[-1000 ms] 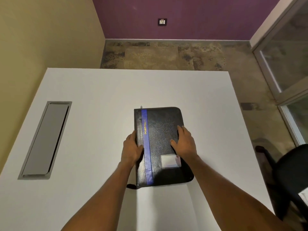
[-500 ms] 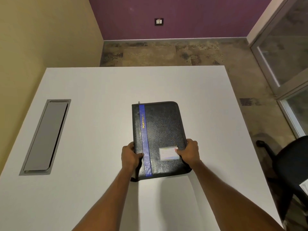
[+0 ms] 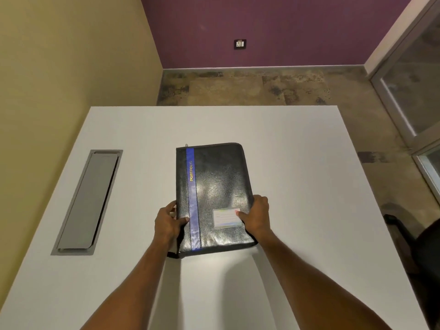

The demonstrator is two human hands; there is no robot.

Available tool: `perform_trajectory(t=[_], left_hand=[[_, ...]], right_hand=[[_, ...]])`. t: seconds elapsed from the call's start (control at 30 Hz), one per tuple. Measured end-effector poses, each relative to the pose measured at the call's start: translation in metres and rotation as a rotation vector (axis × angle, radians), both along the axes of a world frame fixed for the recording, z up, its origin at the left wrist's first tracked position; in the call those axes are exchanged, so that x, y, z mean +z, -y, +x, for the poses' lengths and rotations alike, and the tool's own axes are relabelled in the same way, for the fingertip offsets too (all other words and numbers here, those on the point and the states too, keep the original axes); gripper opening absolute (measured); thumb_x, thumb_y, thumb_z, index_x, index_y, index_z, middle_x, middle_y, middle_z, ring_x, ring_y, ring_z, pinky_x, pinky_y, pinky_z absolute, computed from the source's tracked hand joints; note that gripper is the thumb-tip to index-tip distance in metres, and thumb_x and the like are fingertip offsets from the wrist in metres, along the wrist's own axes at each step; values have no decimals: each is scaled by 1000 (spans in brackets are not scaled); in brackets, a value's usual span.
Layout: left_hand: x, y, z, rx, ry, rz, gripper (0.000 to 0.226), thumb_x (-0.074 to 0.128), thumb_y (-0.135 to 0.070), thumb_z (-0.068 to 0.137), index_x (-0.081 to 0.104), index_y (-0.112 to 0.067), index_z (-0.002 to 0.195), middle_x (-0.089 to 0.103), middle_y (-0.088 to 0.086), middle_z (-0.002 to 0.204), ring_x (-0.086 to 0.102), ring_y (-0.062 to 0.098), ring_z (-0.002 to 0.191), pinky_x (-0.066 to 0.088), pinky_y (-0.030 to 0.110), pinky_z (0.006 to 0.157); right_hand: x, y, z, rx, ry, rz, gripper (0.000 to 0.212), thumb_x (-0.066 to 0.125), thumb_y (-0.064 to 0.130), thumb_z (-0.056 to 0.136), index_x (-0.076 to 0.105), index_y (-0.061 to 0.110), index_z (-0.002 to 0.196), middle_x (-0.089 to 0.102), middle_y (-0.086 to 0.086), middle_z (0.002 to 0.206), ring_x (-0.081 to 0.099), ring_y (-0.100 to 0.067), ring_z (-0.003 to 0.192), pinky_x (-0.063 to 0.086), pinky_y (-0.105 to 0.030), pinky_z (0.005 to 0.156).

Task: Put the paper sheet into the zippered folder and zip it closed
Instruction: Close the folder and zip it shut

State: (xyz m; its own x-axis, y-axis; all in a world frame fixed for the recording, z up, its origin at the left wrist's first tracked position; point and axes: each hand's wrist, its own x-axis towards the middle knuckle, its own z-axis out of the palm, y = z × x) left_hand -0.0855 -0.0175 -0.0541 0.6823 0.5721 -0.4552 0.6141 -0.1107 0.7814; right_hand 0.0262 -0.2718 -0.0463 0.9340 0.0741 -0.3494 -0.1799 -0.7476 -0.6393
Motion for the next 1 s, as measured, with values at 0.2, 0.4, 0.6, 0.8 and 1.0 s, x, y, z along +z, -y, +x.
perform_trajectory(t=[0.2,0.4,0.6,0.8,1.0], left_hand=[[2,-71,7,-34,-54,56,62,88,-1,77,68,-22,132,69,6,98,69,29,82,60,42,84],[-8,-111,7,-13,-103,44,63,84,3,80,64,-16,137,67,12,111,66,29,88,52,29,72],[-20,-129,6,-72,-133,73,61,83,1,83,64,-20,136,72,7,107,72,34,95,60,48,91],[-29,-135,6,-205,-180,254,42,84,-6,79,68,-16,117,77,9,96,75,30,82,63,49,82],[-6,-113,-3,-295,-233,427,44,69,-19,91,56,-7,132,62,22,121,62,43,114,53,48,97]], right_hand=[[-9,-68,3,51,14,-32,60,89,28,74,56,5,118,53,-13,118,51,-32,116,45,-43,102],[-16,-114,-3,27,-8,-48,62,88,27,76,53,7,123,51,-11,124,50,-31,121,45,-44,105],[-27,-129,-18,25,-15,-76,61,84,29,80,51,3,123,49,-13,125,48,-32,120,44,-44,105],[-23,-129,-23,38,-25,-60,58,82,26,83,52,1,125,49,-17,126,49,-35,121,42,-45,106],[4,-121,-33,162,99,-154,52,71,25,89,47,6,131,52,-13,129,50,-33,122,45,-43,103]])
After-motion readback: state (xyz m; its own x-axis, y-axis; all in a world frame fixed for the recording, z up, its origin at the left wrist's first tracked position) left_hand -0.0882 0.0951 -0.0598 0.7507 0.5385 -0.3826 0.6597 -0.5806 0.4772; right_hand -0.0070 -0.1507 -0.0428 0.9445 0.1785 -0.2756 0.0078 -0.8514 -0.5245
